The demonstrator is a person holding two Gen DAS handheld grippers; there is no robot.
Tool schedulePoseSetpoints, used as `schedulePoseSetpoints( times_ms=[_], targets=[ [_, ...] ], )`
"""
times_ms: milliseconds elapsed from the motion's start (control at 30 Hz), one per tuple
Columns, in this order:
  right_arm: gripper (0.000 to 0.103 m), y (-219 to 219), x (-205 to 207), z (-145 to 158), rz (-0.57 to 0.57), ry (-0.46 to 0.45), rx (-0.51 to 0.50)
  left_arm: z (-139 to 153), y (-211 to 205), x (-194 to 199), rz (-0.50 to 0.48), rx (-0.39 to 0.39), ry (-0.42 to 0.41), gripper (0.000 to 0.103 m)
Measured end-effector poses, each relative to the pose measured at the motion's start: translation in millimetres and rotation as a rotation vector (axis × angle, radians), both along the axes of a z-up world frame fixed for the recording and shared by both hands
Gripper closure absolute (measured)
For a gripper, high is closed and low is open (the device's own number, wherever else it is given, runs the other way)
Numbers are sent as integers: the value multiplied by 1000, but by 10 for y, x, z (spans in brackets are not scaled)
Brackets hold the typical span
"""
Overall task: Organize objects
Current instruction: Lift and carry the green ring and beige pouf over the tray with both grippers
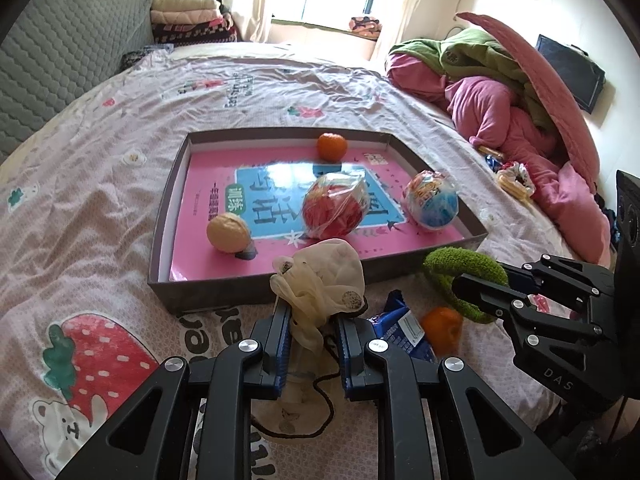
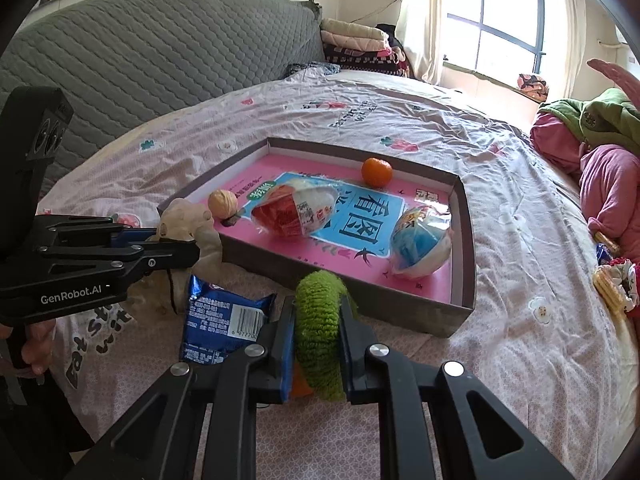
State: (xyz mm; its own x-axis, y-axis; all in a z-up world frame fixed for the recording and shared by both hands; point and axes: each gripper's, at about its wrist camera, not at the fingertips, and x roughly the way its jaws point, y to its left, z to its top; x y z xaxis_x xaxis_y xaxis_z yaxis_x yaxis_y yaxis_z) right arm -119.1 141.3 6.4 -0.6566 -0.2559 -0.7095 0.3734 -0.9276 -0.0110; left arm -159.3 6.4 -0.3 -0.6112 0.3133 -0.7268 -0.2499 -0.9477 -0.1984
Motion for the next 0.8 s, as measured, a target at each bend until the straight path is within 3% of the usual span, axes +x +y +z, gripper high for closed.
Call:
schedulePoseSetpoints(
  times_ms=[800],
  targets=[
    [85, 13, 68, 187, 7, 56, -73, 235, -138, 107, 20, 20, 63, 83]
  ],
)
